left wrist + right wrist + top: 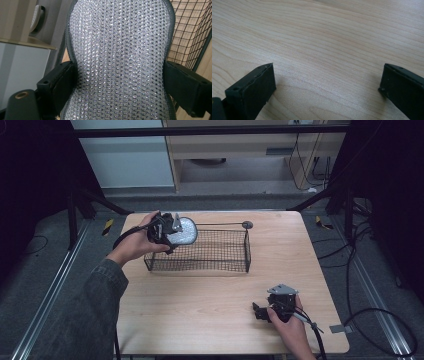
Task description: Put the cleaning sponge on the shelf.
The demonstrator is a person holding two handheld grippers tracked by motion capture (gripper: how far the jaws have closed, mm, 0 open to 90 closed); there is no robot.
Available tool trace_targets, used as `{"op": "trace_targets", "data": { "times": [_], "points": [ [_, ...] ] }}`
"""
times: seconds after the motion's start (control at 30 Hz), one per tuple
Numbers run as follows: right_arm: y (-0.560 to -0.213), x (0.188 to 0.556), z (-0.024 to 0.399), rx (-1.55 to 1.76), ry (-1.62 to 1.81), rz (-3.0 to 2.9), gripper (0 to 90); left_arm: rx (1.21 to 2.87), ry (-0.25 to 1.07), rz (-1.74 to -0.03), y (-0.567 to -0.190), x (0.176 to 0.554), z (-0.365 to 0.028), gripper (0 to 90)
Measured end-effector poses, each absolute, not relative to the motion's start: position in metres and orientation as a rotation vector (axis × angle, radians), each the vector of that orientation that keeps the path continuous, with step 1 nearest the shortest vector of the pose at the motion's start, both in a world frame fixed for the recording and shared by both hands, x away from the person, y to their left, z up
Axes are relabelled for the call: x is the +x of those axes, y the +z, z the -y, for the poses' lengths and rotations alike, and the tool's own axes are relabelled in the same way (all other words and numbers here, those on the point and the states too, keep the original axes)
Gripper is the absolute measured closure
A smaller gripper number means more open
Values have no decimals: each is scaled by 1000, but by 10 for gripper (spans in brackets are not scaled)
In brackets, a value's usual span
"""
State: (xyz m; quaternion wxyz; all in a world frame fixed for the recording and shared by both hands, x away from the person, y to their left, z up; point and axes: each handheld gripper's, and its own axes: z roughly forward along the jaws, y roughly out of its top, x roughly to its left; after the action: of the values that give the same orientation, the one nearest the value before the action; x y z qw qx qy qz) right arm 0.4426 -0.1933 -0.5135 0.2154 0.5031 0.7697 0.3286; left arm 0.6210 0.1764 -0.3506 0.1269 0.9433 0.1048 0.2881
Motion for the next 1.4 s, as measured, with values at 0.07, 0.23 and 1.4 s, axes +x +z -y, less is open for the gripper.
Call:
{"op": "trace_targets", "data": {
  "times": [0.07,0.23,1.4],
  "points": [
    [-514,443,193,1394,911,-2134,3,2747,838,-300,-354,622,-176,115],
    [-514,443,193,1394,911,-2134,3,2751,828,-306,-360,625,-178,115],
    [-513,443,193,1395,911,-2134,3,2786,738,-310,-387,634,-180,108]
  ]
}}
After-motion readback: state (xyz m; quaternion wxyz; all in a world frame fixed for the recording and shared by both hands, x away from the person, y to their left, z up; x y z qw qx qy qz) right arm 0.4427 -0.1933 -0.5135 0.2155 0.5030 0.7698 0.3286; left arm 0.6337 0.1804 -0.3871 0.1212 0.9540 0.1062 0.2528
